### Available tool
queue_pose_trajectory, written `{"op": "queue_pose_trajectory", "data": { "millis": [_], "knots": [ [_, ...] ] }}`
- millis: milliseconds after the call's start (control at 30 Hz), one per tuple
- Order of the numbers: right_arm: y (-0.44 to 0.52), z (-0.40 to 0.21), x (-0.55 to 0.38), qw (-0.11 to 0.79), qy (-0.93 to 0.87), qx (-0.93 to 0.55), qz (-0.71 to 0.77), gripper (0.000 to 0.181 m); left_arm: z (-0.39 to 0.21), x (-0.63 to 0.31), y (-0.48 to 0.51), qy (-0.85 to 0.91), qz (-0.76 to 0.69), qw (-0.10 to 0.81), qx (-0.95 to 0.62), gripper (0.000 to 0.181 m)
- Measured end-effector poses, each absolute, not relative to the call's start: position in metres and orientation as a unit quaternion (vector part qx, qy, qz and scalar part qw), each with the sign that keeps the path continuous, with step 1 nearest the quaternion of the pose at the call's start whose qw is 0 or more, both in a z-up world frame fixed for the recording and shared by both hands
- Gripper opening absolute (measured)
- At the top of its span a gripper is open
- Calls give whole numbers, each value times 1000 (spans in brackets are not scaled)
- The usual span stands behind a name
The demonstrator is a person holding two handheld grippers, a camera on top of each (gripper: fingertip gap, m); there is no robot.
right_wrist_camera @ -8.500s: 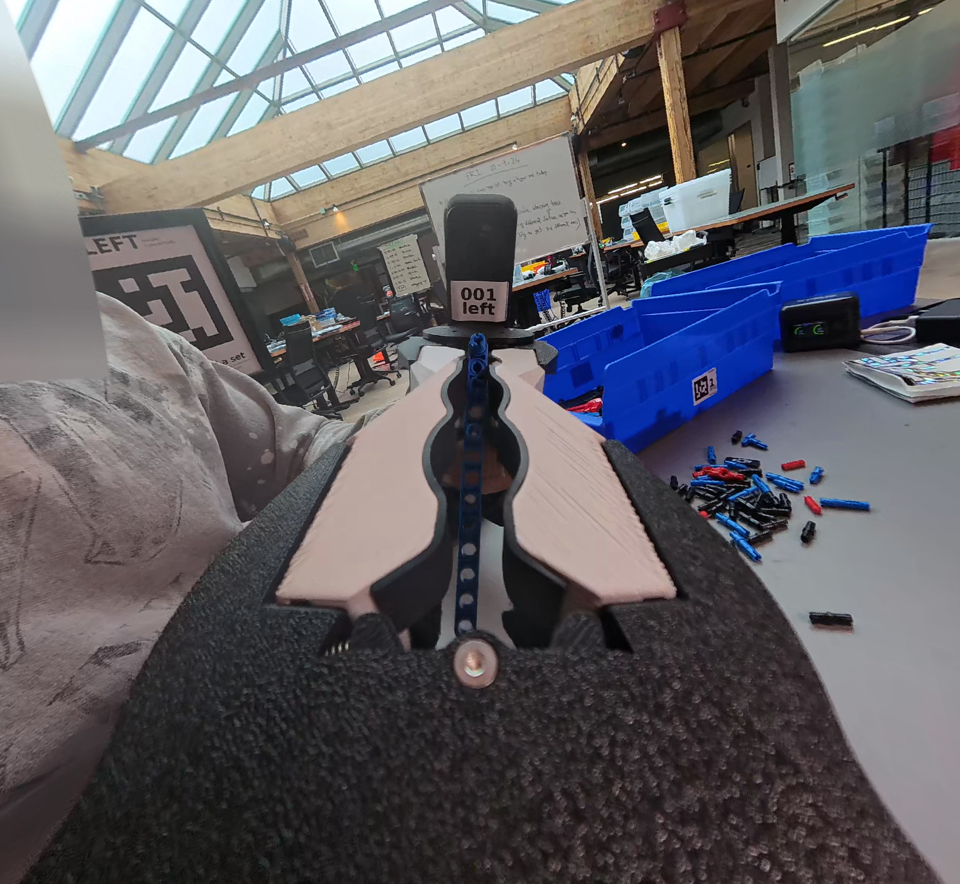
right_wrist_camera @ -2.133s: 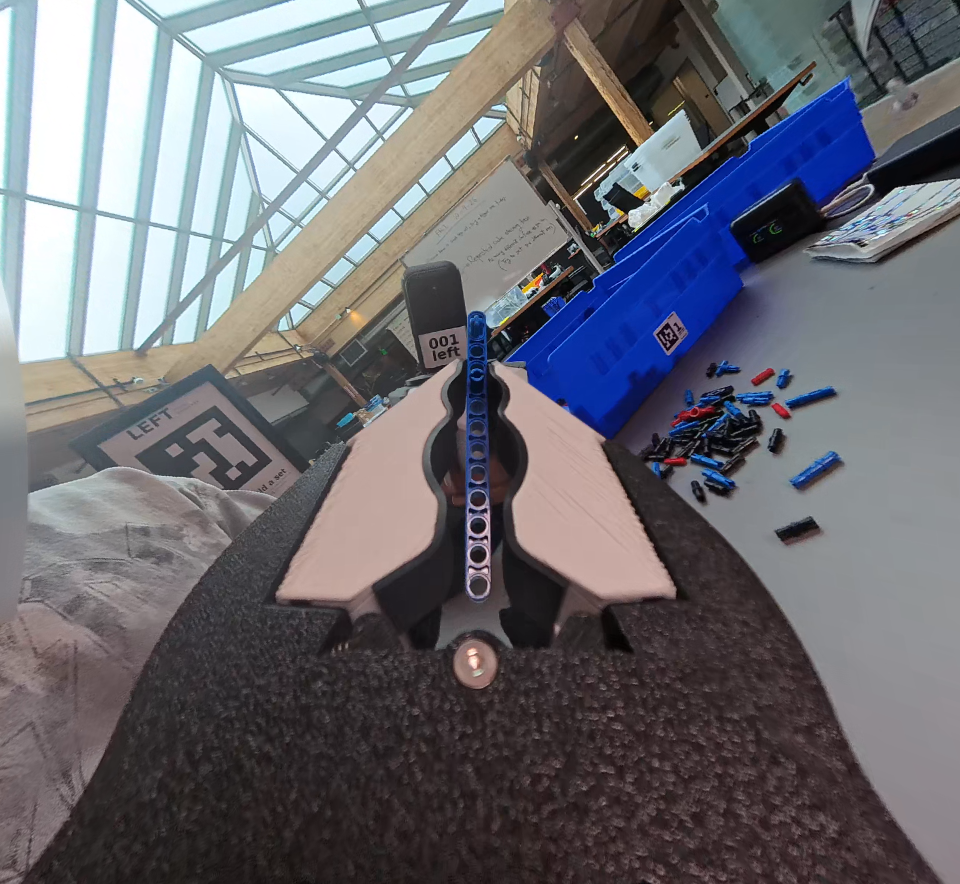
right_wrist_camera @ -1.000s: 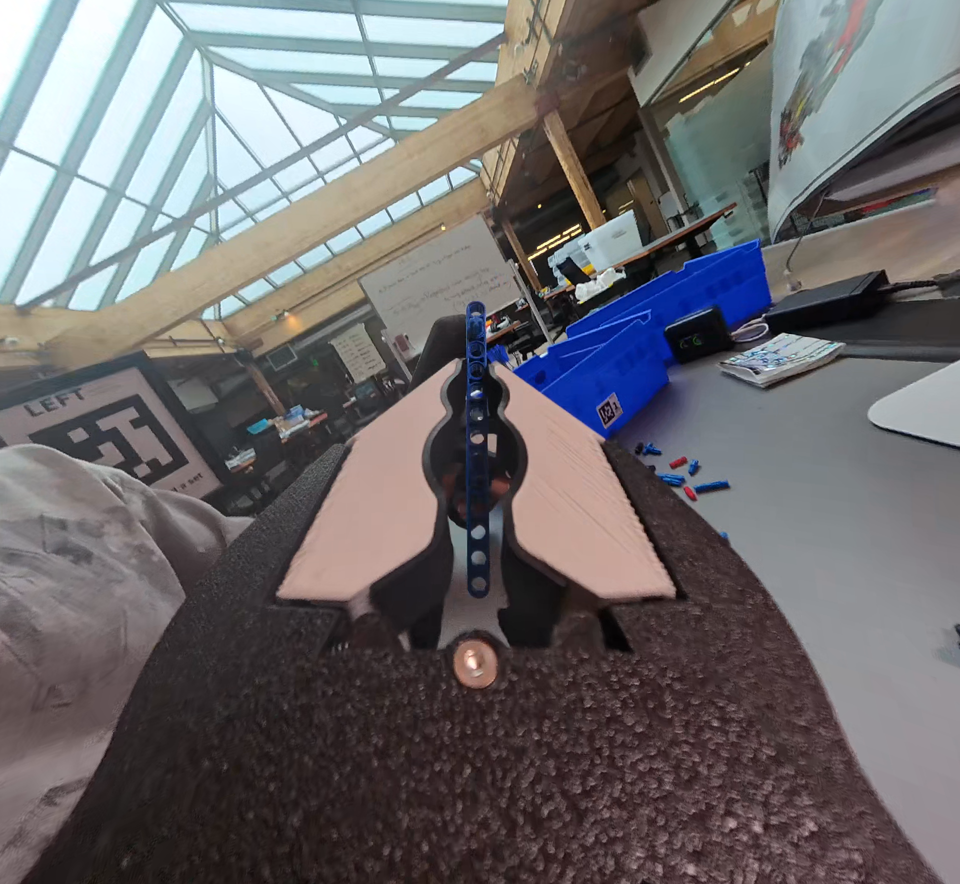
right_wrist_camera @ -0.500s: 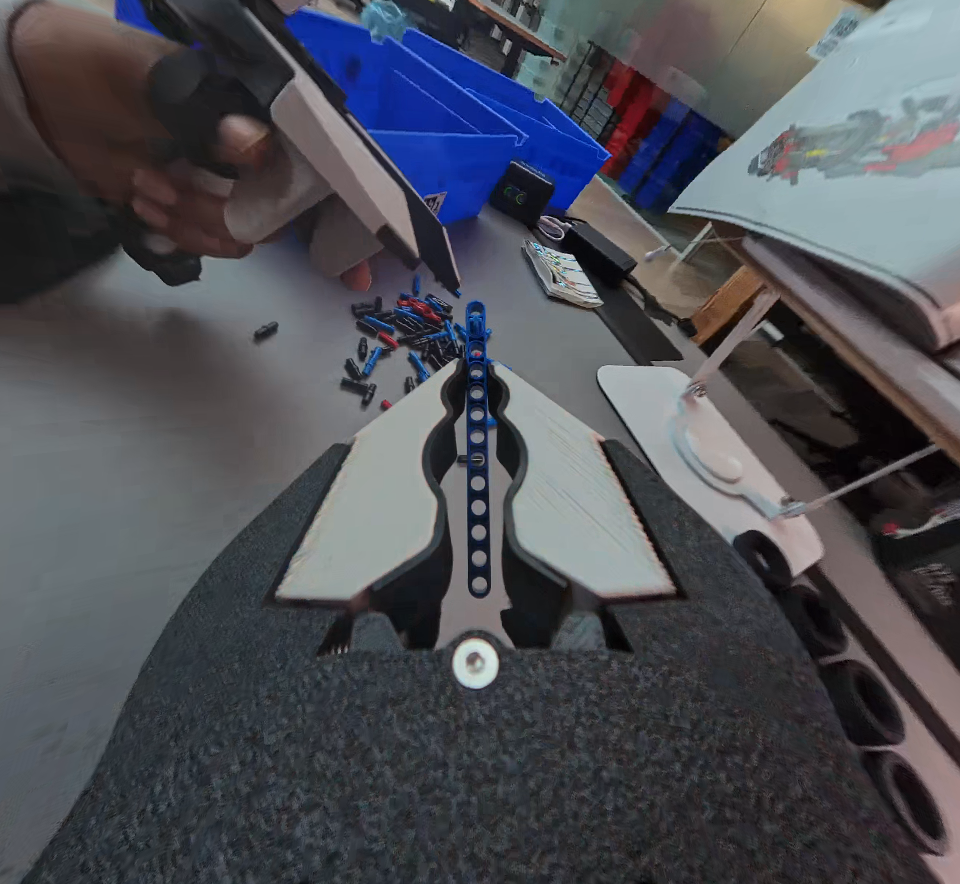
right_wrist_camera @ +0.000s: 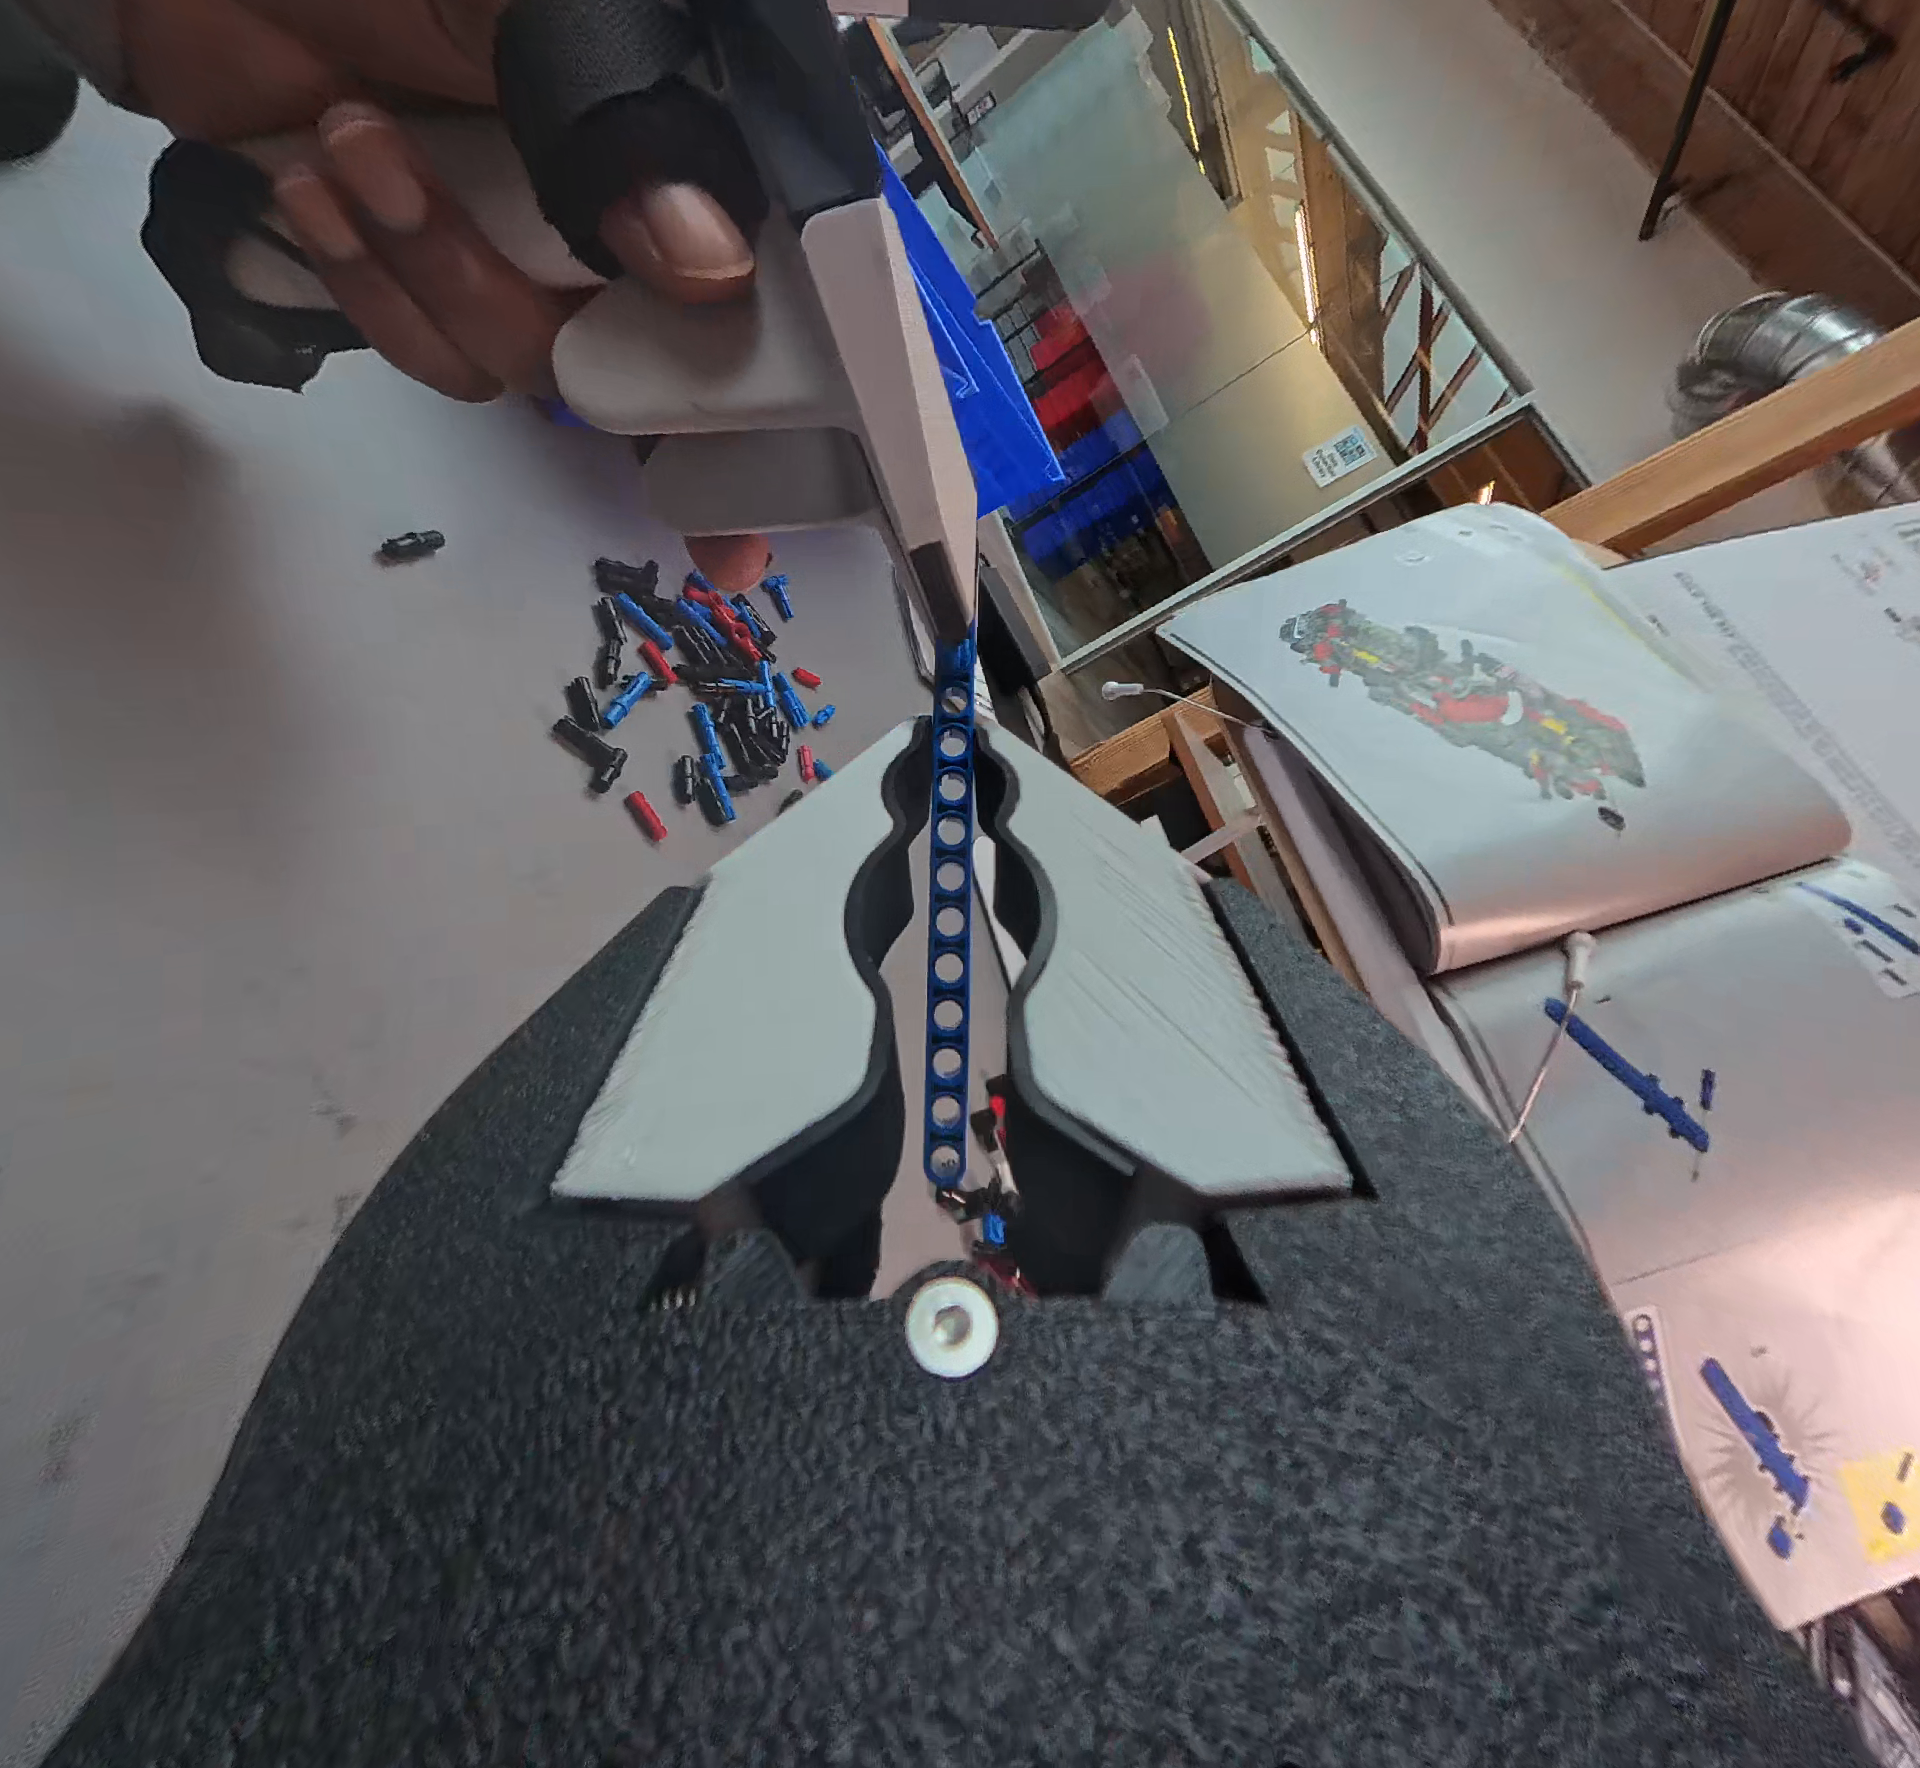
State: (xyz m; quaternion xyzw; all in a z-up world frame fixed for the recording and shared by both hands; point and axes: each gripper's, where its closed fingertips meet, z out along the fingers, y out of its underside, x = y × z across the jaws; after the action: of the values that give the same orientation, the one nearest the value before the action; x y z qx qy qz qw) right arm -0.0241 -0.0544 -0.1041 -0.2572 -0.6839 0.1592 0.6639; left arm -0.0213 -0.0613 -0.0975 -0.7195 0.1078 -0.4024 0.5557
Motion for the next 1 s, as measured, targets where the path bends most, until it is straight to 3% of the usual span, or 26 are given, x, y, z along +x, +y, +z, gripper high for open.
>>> {"op": "queue_pose_trajectory", "data": {
  "millis": [33,133,233,333,433,633,833,900,1000],
  "knots": [
    [-57,-103,-23,666,-685,-249,162,8,-96,-20,-64,120,-404,558,-715,13],
    [-68,-100,-19,637,-688,-253,237,10,-89,-13,-74,180,-391,574,-697,7],
    [-83,-105,-13,541,-702,-291,360,16,-95,-5,-82,246,-345,571,-703,6],
    [-100,-98,1,415,-690,-316,501,22,-89,9,-98,301,-359,573,-673,6],
    [-117,-104,25,234,-695,-335,592,26,-86,22,-117,366,-372,564,-640,6],
    [-144,-108,49,63,-677,-316,662,19,-92,42,-138,439,-368,543,-614,6],
    [-148,-100,48,25,-638,-308,706,11,-87,45,-146,461,-350,560,-593,7],
    [-136,-90,38,72,-617,-317,717,10,-78,35,-138,418,-359,581,-599,7],
    [-105,-80,15,215,-592,-358,689,10,-71,14,-114,317,-380,594,-634,22]
  ]
}}
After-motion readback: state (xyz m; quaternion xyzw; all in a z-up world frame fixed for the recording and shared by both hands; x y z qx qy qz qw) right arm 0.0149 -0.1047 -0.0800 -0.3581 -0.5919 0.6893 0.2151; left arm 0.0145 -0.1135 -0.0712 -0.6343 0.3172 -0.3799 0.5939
